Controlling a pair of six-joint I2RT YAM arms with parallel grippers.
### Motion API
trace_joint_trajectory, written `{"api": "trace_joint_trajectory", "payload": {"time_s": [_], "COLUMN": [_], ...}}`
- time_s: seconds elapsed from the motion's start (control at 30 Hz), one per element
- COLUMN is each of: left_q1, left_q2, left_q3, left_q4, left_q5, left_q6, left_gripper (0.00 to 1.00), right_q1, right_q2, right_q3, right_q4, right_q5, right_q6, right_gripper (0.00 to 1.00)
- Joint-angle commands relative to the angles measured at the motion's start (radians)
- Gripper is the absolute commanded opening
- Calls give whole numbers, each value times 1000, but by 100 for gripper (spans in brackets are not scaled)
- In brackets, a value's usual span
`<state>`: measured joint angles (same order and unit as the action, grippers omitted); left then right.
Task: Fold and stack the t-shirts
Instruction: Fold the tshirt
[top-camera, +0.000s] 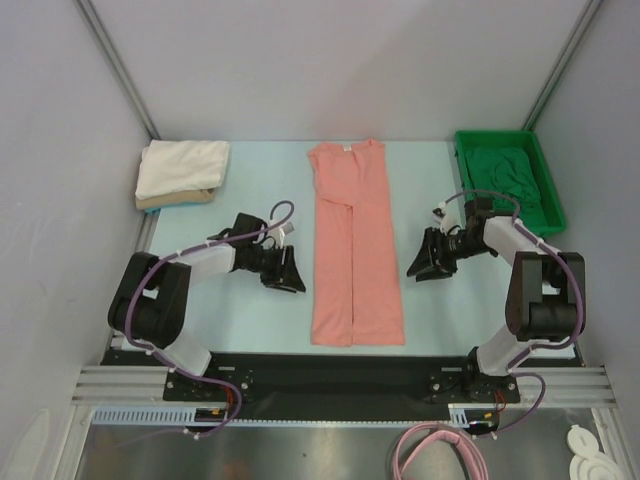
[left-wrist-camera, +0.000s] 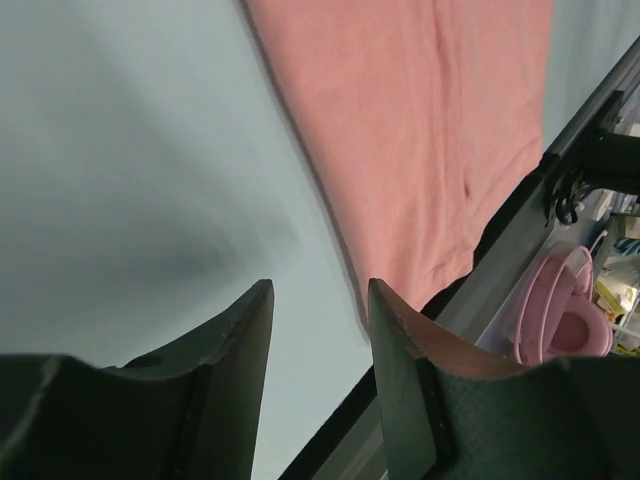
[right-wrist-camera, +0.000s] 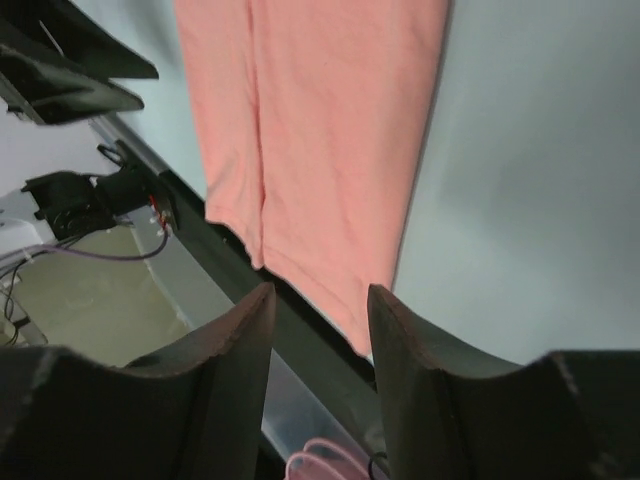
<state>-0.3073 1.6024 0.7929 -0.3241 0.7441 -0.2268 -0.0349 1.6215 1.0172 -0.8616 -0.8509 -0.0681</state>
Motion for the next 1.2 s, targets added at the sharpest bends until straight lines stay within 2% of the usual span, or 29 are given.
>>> {"api": "trace_joint_trajectory", "payload": {"time_s": [0.0, 0.07, 0.1, 0.13, 0.17, 0.23, 0.33, 0.57, 0.93, 1.07, 1.17], "left_q1": [-16, -27, -27, -33, -35, -44, -73, -183, -236, -251, -263], "left_q2": [-61, -96, -110, -120, -140, -147, -153, -130, -53, -24, -15], "left_q3": [-84, -127, -142, -168, -178, -192, -190, -176, -175, -166, -167], "left_q4": [130, 166, 203, 215, 232, 240, 238, 194, 177, 159, 152], "left_q5": [-15, -31, -55, -72, -83, -80, -66, -51, -42, -22, -12], "left_q6": [-21, -32, -49, -57, -68, -78, -89, -68, -45, -36, -34], "left_gripper": [49, 48, 50, 51, 52, 52, 50, 48, 46, 38, 36], "right_q1": [44, 96, 137, 165, 194, 230, 219, 214, 288, 290, 290], "right_q2": [-117, -207, -269, -366, -394, -350, -258, -161, -100, -135, -134], "right_q3": [-204, -308, -375, -379, -371, -365, -359, -339, -298, -301, -296], "right_q4": [243, 376, 395, 395, 371, 362, 355, 306, 233, 231, 225], "right_q5": [22, 82, 129, 174, 244, 256, 274, 299, 291, 297, 300], "right_q6": [169, 226, 243, 264, 267, 278, 292, 275, 261, 263, 260], "right_gripper": [47, 50, 50, 47, 46, 46, 48, 49, 46, 42, 41]}}
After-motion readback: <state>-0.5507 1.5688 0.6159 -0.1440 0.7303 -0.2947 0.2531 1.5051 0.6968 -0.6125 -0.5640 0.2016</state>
